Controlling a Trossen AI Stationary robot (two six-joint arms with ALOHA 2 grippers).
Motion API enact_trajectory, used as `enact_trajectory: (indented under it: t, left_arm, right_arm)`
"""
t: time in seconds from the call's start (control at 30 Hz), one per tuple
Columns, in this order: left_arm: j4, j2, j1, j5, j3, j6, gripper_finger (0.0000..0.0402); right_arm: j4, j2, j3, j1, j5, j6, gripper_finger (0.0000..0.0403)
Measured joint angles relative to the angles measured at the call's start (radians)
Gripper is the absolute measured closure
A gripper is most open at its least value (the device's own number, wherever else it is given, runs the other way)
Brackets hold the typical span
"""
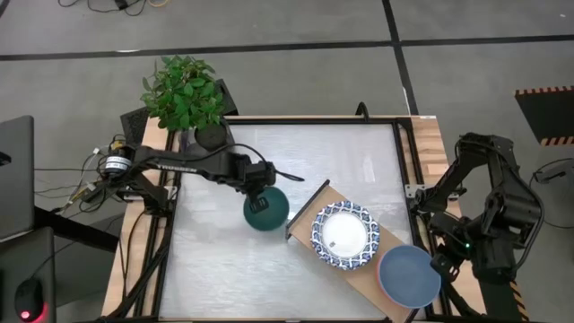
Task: Place and stack bowls onto a shelf
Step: Stack the green bowl on top of the blue bowl on the shelf
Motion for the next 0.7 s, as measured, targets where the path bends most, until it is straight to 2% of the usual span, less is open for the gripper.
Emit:
enact_trajectory:
  t: [0.2,0.47,0.6,0.7]
  left_arm:
    - [-0.12,0.0,0.002,-0.107,0.108,-0.011,0.0401]
    - [-0.176,0.0,0.03,-0.171,0.256,0.001,0.0401]
    - [-0.191,0.0,0.044,-0.226,0.33,0.007,0.0401]
    - [-0.191,0.0,0.056,-0.274,0.387,0.024,0.0401]
  right_arm:
    - [0.0,-0.032,0.0,0.0,0.023,-0.013,0.0354]
    - [0.0,-0.116,0.0,0.0,0.047,-0.062,0.0354]
    - [0.0,-0.172,0.0,0.0,0.157,-0.139,0.0354]
    - [0.0,-0.223,0.0,0.0,0.315,-0.214,0.0354]
